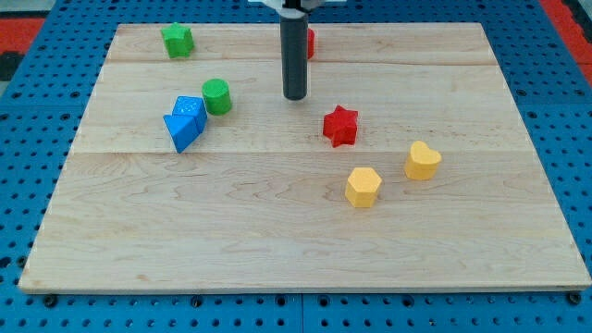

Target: Push the yellow heart towards the center right of the board

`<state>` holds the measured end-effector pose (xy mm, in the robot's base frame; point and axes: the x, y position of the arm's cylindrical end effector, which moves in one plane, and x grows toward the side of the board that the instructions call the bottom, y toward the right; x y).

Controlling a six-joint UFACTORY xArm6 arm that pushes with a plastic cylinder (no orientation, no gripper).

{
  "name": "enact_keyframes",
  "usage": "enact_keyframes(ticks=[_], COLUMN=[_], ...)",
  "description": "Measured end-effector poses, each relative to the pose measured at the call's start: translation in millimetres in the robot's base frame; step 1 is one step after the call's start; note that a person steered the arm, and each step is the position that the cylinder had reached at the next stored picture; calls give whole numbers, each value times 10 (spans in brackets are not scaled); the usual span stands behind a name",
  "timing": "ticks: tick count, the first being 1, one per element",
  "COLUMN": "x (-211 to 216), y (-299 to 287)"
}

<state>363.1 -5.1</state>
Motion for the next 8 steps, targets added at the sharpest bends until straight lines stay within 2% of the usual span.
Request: enact_keyframes(ticks=[1, 2, 3, 4, 5, 6, 8], x=[533, 991, 925, 892, 1073, 1178, 1066], y=[-29, 208, 864, 1182, 1147, 1380, 1867])
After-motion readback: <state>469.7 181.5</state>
